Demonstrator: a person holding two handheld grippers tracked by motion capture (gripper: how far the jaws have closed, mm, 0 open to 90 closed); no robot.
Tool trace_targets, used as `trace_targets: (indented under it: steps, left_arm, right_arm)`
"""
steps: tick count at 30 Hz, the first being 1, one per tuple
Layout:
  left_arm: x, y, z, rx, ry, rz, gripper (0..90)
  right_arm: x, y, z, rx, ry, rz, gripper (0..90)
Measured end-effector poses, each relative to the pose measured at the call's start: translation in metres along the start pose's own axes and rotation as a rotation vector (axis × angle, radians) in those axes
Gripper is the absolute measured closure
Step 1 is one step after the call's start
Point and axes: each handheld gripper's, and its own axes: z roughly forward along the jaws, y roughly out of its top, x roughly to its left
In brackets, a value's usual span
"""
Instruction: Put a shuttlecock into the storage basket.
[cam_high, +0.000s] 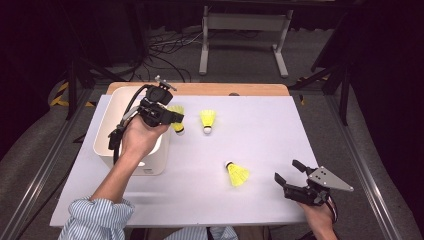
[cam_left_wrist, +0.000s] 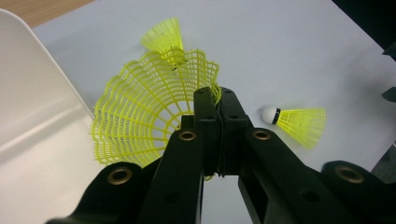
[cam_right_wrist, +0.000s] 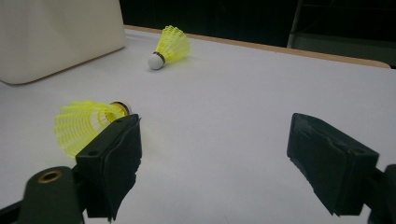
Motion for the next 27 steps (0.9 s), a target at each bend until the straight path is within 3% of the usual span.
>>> trace_targets:
  steps: [13, 27]
  left_arm:
    - [0.014, -0.004, -0.013, -0.033, 0.011, -0.031, 89.0]
    - [0.029, -0.006, -0.021, -0.036, 0.03, -0.062, 89.0]
  right_arm:
    - [0.0, 0.0, 0.0, 0.004, -0.001, 0.001, 18.5]
    - [0.0, 0.0, 0.0, 0.005, 0.001, 0.003, 18.5]
